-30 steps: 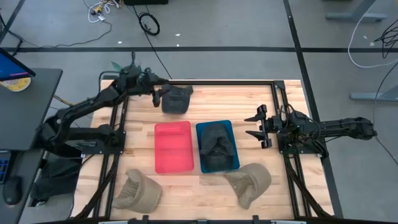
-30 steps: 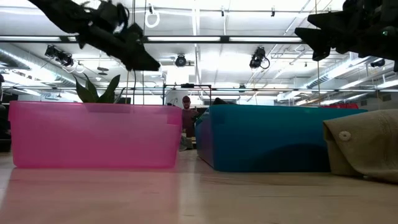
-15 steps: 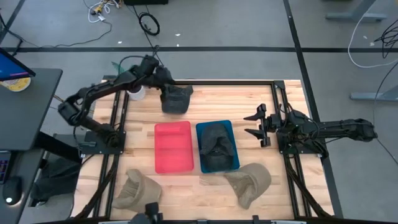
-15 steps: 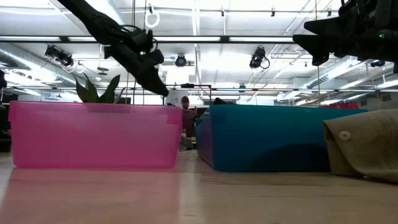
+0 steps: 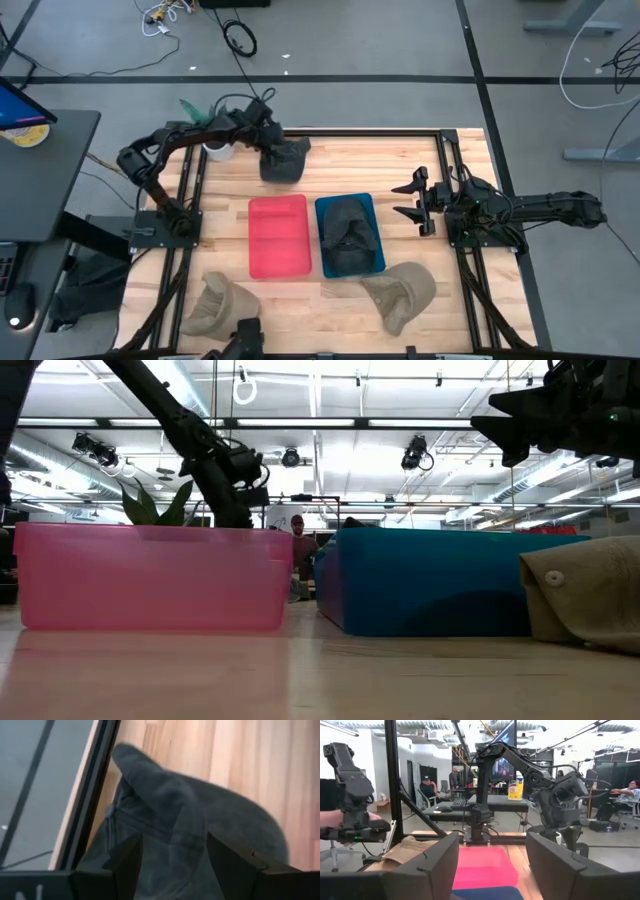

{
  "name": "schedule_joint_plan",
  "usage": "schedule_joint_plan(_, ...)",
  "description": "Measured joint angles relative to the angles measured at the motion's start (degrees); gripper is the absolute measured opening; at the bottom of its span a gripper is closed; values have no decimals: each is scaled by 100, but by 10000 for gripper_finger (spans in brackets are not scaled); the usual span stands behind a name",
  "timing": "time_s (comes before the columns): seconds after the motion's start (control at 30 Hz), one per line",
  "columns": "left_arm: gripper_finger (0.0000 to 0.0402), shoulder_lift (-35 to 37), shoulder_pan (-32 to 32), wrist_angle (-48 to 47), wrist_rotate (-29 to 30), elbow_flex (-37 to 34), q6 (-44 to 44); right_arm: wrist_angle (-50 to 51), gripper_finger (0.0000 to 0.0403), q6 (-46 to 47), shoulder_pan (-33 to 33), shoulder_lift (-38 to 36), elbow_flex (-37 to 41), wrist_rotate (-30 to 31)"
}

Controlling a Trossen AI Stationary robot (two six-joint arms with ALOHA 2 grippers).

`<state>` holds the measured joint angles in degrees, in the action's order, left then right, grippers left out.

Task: Pick & Place hat
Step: Put the black cap into the blue bin

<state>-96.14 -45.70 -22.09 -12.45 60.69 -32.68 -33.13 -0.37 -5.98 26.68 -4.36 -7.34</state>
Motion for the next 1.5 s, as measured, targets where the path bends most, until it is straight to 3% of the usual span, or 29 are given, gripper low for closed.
schedule_joint_plan(0.3,224,-434,-287,-104,-639,-2,78,5,236,84,0,0,0,-1)
schedule_joint_plan(0.53,212,-704,-283,-77,-655,4,168,3,236,101,0,0,0,-1)
schedule_joint_plan(0.63,164,-772,-286,-74,-900,4,191,-11,236,99,0,0,0,1)
schedule_joint_plan(0.77,44,-782,-283,-8,-1271,2,193,-15,236,102,0,0,0,86)
schedule_joint_plan(0.83,16,-782,-280,6,-1390,0,244,-15,236,102,0,0,0,113)
schedule_joint_plan(1.17,5,-570,-128,51,-1361,144,355,-73,236,179,2,0,0,545)
schedule_joint_plan(1.37,4,-468,130,-481,-1191,745,375,-91,236,606,2,4,0,689)
schedule_joint_plan(1.5,4,-468,468,-1060,-725,1226,308,-284,236,625,2,4,0,689)
